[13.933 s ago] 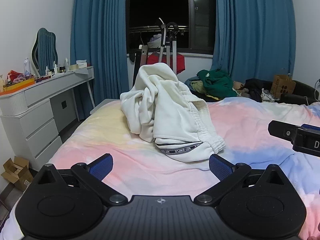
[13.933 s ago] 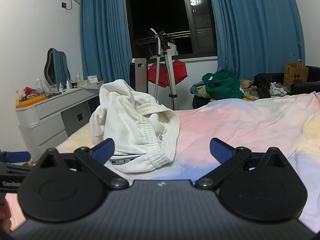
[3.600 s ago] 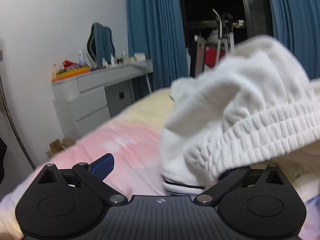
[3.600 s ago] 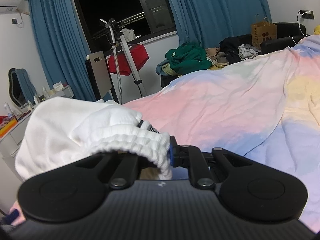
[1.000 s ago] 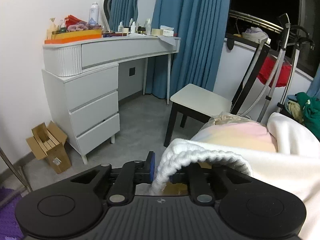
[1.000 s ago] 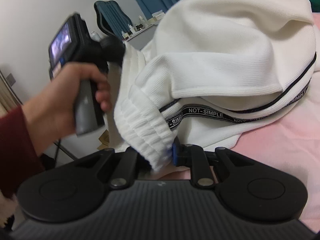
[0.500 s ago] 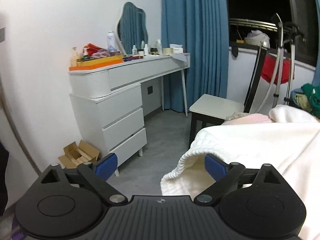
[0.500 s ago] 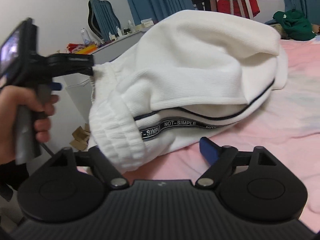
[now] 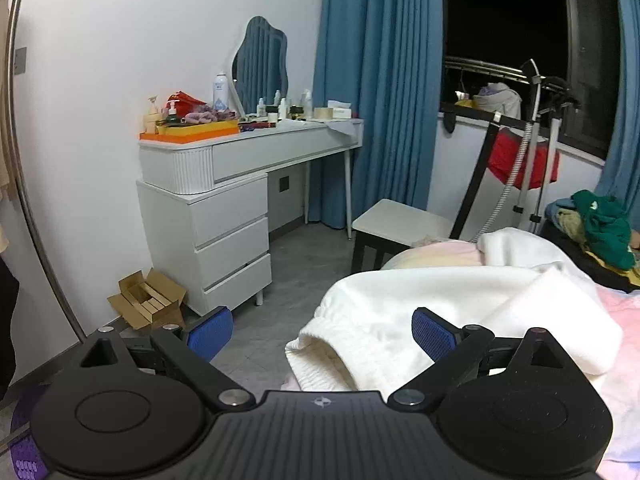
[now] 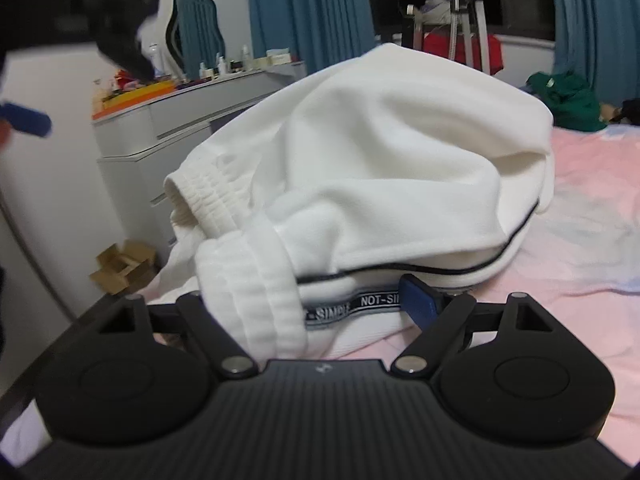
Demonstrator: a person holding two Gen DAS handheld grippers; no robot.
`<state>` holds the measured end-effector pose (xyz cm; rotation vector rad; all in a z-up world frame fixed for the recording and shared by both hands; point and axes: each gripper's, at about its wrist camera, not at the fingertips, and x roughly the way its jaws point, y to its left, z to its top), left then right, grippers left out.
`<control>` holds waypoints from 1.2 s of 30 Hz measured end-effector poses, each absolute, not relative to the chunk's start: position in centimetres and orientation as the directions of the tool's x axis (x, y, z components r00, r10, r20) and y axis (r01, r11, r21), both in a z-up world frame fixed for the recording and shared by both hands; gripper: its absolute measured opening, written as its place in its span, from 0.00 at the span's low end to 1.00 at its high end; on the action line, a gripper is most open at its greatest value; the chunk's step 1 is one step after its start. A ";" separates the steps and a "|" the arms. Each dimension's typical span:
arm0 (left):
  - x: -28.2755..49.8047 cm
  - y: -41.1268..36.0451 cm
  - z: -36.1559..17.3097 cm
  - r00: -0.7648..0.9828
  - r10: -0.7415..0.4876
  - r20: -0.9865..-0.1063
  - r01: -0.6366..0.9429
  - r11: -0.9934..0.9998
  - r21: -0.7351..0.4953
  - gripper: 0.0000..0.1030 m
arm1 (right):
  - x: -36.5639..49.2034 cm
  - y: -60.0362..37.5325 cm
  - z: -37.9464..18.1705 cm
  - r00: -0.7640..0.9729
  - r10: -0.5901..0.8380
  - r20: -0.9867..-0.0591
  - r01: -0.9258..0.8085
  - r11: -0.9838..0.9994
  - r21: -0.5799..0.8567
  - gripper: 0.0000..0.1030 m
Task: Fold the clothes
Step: 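Lay the sweatpants flat on the bed and open both grippers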
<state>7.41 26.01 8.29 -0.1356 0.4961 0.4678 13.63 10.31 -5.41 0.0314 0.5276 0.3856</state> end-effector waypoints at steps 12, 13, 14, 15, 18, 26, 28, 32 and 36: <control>6.2 26.7 9.9 0.804 0.410 -0.430 -0.463 0.886 -0.021 0.95 | 8.5 11.5 -6.0 0.900 0.388 -0.198 -0.393 0.920 0.014 0.81; 6.2 26.3 9.8 0.808 0.403 -0.430 -0.457 0.889 -0.025 0.95 | 8.2 11.1 -5.8 0.891 0.411 -0.192 -0.415 0.909 0.019 0.81; 6.2 25.9 9.6 0.811 0.396 -0.430 -0.451 0.892 -0.029 0.95 | 8.1 10.6 -5.8 0.879 0.430 -0.203 -0.434 0.901 0.030 0.81; 6.2 25.5 9.5 0.814 0.389 -0.430 -0.445 0.895 -0.033 0.95 | 8.1 10.0 -5.7 0.866 0.450 -0.218 -0.452 0.891 0.045 0.81; 6.1 24.2 9.1 0.825 0.368 -0.430 -0.426 0.903 -0.045 0.95 | 8.5 7.1 -5.0 0.805 0.528 -0.269 -0.511 0.849 0.138 0.81; 6.1 18.1 8.0 0.860 0.271 -0.432 -0.335 0.939 -0.077 0.95 | 8.3 -1.1 -1.6 0.720 0.619 -0.315 -0.571 0.786 0.237 0.81; 6.0 16.1 7.7 0.869 0.245 -0.430 -0.305 0.949 -0.076 0.95 | 8.1 -4.0 -0.3 0.729 0.605 -0.318 -0.551 0.796 0.251 0.81; 5.7 12.1 7.0 0.884 0.191 -0.426 -0.244 0.967 -0.073 0.95 | 7.9 -8.6 2.0 0.798 0.506 -0.326 -0.472 0.862 0.183 0.81; 5.5 8.1 6.4 0.896 0.137 -0.422 -0.182 0.981 -0.069 0.95 | 7.2 -12.3 2.3 0.844 0.440 -0.307 -0.415 0.898 0.147 0.81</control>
